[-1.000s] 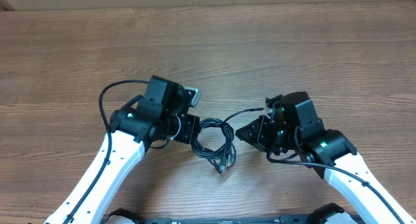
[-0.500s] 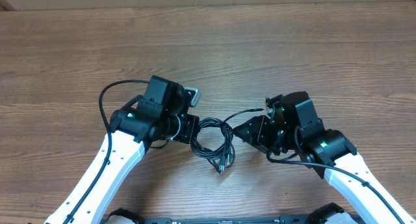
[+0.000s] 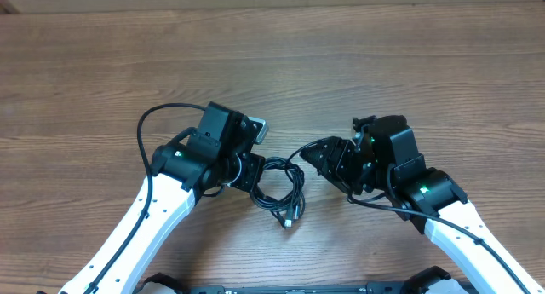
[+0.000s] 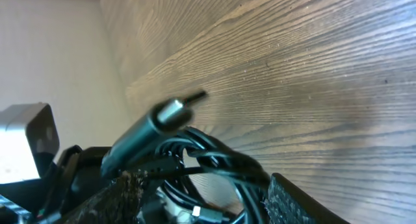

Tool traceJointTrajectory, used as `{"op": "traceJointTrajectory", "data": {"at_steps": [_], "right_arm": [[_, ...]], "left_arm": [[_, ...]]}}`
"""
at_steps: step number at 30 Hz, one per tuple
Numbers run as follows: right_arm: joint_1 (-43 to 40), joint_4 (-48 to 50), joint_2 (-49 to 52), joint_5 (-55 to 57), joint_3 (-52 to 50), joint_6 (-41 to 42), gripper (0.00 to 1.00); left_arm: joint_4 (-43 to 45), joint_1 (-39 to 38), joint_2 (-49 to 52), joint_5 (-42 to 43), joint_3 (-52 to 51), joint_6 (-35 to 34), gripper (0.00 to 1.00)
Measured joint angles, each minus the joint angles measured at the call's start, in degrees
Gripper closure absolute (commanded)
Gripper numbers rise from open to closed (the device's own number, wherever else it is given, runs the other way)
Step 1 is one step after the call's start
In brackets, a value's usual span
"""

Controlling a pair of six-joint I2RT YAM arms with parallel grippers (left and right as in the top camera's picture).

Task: Untangle cables

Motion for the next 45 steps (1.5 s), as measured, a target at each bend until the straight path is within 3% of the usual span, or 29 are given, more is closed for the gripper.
{"op": "traceJointTrajectory", "data": {"at_steps": [5,10,20,30,45], "right_arm": [[0.0,0.17,0.02,0.17,0.0,3.28,0.34],[0.0,-3.23,0.02,0.17,0.0,4.28,0.32],[0.0,1.14,1.86,3.21,0.02,11.74,0.33],[0.0,12.28,10.64,4.94,0.0,13.68,0.58],[0.0,14.47,11.41,9.66,0.0,14.56,0.75]], "left_arm": [[-0.02,-0.02,0.0,-5.09,0.0,-0.55,0.96],[-0.17,-0.04,0.0,-17.92,0.0,-9.62,0.96],[0.48,-0.07,0.0,-21.11,0.0,-11.17,0.96],[-0.02,-0.07,0.0,-15.19,0.0,-7.32,0.96],[-1.29,-0.07,0.0,-13.68,0.0,-7.28,0.96]]}}
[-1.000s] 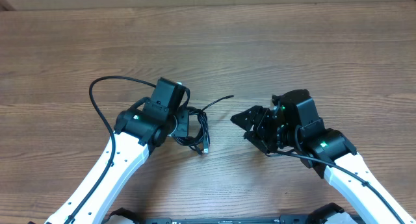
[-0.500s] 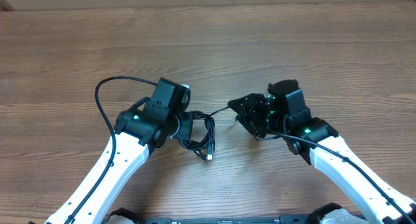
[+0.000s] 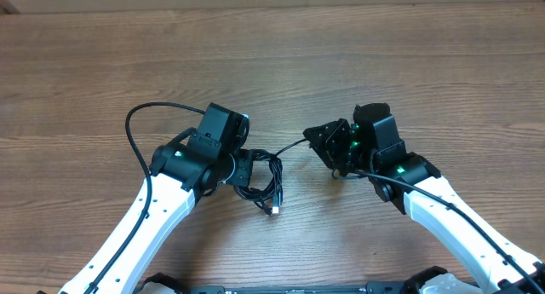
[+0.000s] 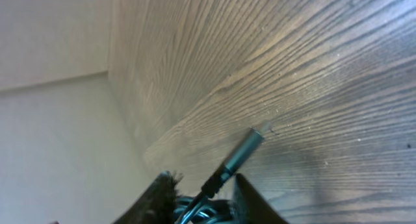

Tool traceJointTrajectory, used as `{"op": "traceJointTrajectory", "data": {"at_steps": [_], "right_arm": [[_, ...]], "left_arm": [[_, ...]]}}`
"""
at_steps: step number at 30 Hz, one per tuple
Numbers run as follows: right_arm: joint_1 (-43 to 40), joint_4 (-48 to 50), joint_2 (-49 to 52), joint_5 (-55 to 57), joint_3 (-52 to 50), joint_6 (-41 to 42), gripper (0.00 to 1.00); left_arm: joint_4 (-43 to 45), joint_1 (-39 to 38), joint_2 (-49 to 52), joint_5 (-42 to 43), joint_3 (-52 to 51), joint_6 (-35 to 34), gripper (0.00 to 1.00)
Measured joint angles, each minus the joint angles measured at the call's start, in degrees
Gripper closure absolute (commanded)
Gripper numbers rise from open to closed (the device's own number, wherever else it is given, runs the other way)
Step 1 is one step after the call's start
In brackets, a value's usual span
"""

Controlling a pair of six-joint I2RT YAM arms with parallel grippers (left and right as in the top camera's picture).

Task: Untangle cables

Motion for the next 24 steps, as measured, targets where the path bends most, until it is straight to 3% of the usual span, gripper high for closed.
{"op": "traceJointTrajectory", "data": {"at_steps": [8,13,19,24], "right_arm": [[0.0,-0.72,0.0,-0.24,0.02,3.56,0.7],[0.0,-1.66,0.0,-0.44,0.02,5.88,0.96],[0.0,-1.86,0.0,-0.83,0.02,6.03,0.96],[0.0,3.91,-0.09,-5.99,0.02,-1.62,0.96]], "left_arm": [[0.87,0.0,0.0,0.33,0.0,0.0,0.96],[2.75,0.0,0.0,1.29,0.0,0.07,0.96],[2.8,0.0,0.0,1.14,0.0,0.15,0.96],[2.97,0.0,0.0,0.79,0.0,-0.76,0.96]]}}
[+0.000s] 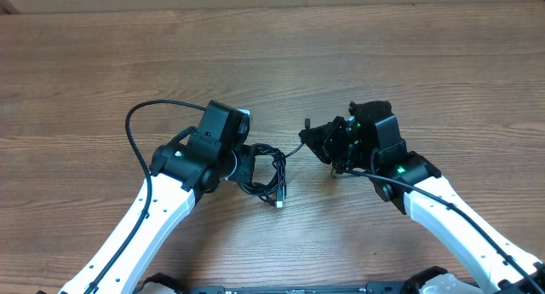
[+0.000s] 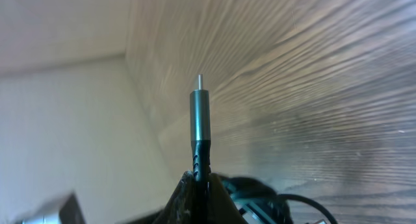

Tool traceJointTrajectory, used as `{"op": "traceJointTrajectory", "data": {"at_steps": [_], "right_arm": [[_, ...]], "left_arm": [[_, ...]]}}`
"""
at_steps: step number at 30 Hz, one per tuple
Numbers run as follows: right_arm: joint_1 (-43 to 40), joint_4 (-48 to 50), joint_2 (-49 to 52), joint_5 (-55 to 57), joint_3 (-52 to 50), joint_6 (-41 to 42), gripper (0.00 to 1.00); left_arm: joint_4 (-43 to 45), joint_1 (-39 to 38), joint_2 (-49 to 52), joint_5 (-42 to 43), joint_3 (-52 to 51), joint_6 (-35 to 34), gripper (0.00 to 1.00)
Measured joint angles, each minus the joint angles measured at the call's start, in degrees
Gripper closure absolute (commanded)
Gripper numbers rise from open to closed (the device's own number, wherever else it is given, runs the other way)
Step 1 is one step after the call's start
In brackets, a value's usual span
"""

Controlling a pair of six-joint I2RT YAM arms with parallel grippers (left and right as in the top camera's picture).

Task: Untangle cables

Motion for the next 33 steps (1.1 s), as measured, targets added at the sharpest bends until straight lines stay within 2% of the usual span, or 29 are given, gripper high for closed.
{"op": "traceJointTrajectory", "data": {"at_steps": [5,8,15,23,29,30,33], "right_arm": [[1.2,0.02,-1.11,-4.15,0.0,-7.19,0.96],[5.11,0.0,-1.22,-3.45,0.0,-9.2,0.96],[14.14,0.0,-1.22,5.53,0.0,-11.13,0.96],[15.82,-5.31,-1.22,17.14,0.0,-14.8,0.96],[15.8,-7.76,-1.18,19.93,0.0,-15.15,0.96],[15.8,-7.93,-1.14,20.09,0.0,-15.19,0.95],[15.76,-7.5,-0.66,19.93,0.0,-16.72,0.8]], "left_arm": [[2.51,0.0,0.0,0.0,0.0,-5.64,0.96],[3.98,0.0,0.0,0.11,0.0,-9.25,0.96],[4.28,0.0,0.0,1.62,0.0,-11.87,0.96],[5.14,0.0,0.0,10.27,0.0,-13.11,0.96],[9.01,-0.04,0.02,13.53,-0.13,-19.34,0.96],[10.71,-0.04,0.02,14.58,-0.24,-20.22,0.96],[13.55,-0.04,0.02,17.03,-0.39,-21.33,0.96]]}}
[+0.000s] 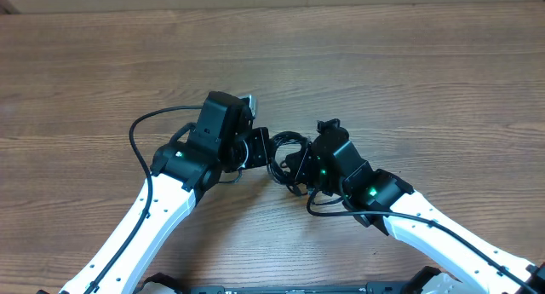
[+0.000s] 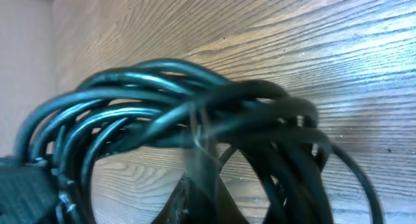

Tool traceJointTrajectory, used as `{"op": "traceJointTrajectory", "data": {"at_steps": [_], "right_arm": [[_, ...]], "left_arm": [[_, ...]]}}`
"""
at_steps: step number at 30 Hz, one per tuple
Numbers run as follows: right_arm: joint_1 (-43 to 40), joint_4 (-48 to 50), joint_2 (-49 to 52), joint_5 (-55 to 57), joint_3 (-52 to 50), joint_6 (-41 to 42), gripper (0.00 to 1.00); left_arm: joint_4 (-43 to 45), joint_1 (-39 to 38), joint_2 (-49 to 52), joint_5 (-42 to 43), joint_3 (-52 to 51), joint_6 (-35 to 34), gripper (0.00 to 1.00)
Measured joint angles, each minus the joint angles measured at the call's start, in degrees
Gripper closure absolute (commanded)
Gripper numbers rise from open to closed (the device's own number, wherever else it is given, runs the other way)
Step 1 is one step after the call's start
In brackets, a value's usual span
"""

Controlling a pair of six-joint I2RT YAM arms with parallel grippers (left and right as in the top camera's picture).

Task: Untangle cables

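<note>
A coil of black cables [image 1: 286,149] hangs between my two grippers at mid table. My left gripper [image 1: 262,149] grips the coil's left side; its fingers look shut on the strands. My right gripper [image 1: 297,170] is pressed up against the coil's right side. In the right wrist view the loops of the coil [image 2: 162,94] fill the frame. That gripper [image 2: 201,201] is shut on a grey plug [image 2: 198,138], which is blurred and pokes up among the strands.
The wooden table [image 1: 409,72] runs to a back edge along the top of the overhead view. The left arm's own black cable [image 1: 140,128] loops out to the left of it. The right arm lies across the front right.
My right gripper, then apart from the coil on its right, has moved left and is now against it, the plug in among the loops. My left gripper has moved slightly up and right with the coil.
First both grippers were at the coil, the right one holding the plug close to it. Then the right gripper stood off to the right with a strand stretched between. Then the plug was held upright, clear of the coil. Now it is back among the loops.
</note>
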Motion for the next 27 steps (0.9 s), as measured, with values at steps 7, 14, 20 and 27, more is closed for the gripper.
{"op": "traceJointTrajectory", "data": {"at_steps": [7,14,20,27], "right_arm": [[-0.48,2.14,0.07,-5.38,0.02,-7.67,0.47],[-0.81,-4.98,-4.5,-5.55,0.2,-12.83,0.19],[-0.37,-14.29,-19.56,-1.88,3.48,-13.99,0.0],[-0.37,-31.93,-29.83,3.28,4.33,-9.77,0.0]], "left_arm": [[0.04,0.07,0.0,1.03,0.0,-0.94,0.96],[-0.28,0.0,0.0,0.37,-0.15,-3.56,0.96],[0.94,0.07,0.02,-1.31,-0.15,-11.41,0.96],[-5.51,0.07,0.04,-8.76,-0.13,-32.57,0.87]]}}
